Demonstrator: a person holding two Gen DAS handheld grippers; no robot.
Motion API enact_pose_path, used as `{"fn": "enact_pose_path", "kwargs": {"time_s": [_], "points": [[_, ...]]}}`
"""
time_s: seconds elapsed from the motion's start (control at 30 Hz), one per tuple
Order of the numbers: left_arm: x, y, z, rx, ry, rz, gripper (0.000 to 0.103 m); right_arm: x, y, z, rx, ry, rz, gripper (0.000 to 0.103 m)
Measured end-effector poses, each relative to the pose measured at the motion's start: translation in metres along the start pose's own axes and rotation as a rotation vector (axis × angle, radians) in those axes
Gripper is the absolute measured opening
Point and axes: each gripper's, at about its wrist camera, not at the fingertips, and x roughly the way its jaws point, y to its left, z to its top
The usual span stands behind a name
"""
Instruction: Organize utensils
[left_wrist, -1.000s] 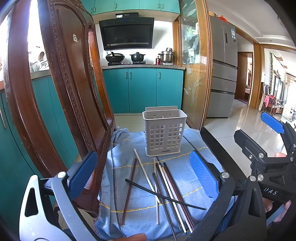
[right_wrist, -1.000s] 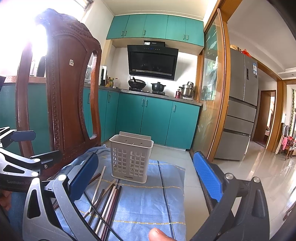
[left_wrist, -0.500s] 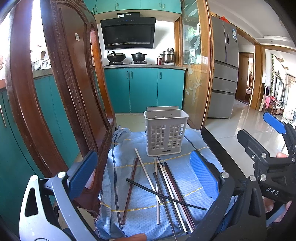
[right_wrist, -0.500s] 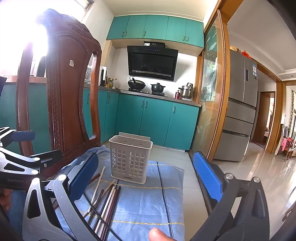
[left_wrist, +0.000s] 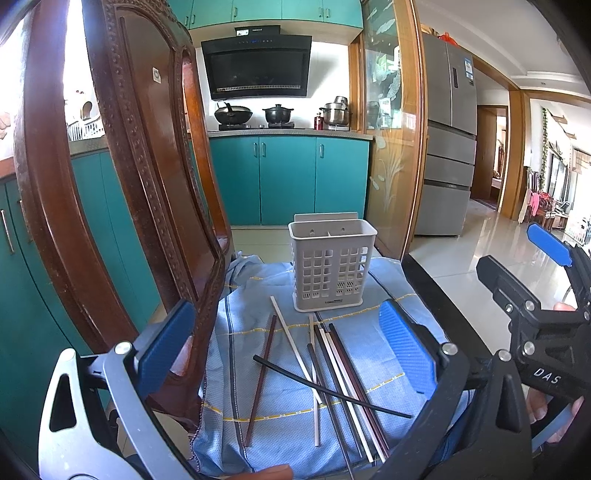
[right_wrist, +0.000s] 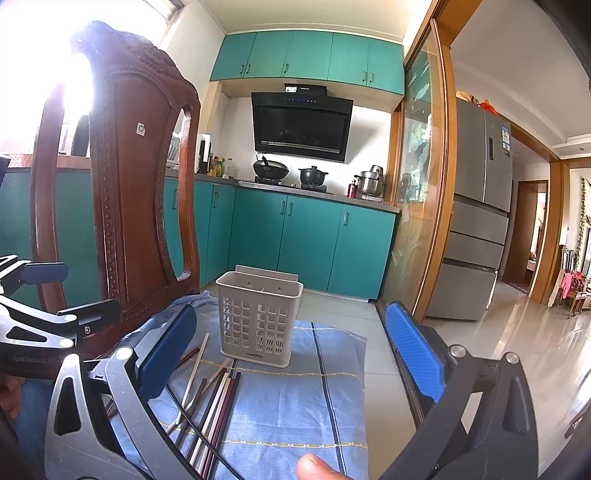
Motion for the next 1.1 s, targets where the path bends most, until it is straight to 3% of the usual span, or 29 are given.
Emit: {"fn": "enact_pose_path", "kwargs": {"time_s": [0.33,0.47,0.6,0.67,0.73,0.83,0.9,1.1], "points": [[0.001,0.001,0.0,-0.001,0.005,-0.002,0.099,0.002,-0.003,-0.002,-0.002,0.005,-0.01,0.101],[0.011,0.002,-0.004,0.001,0.058,0.005,0.099,0.016,-0.008,-0.005,0.011,0.043,-0.021,0.1],[0.038,0.003,-0.02,-0.007,0.216,-0.003,0.099,0.061,-0.014,-0.027,0.029,0.253,0.011,0.1],[0.047,0.004,-0.033,-0.022,0.276,-0.018,0.099,0.082,-0.013,-0.041,0.033,0.39,0.079,0.092],[0.057,0.005,-0.053,-0.017,0.35,-0.027,0.097,0.102,-0.008,-0.059,0.054,0.474,0.164,0.069],[0.066,0.008,-0.081,-0.019,0.442,-0.04,0.076,0.124,0.012,-0.078,-0.003,0.591,0.247,0.047],[0.071,0.013,-0.097,-0.039,0.499,-0.055,0.06,0.138,0.033,-0.089,-0.018,0.627,0.326,0.042],[0.066,0.024,-0.11,-0.056,0.526,-0.056,0.057,0.167,0.098,-0.109,-0.162,0.75,0.499,0.039]]}}
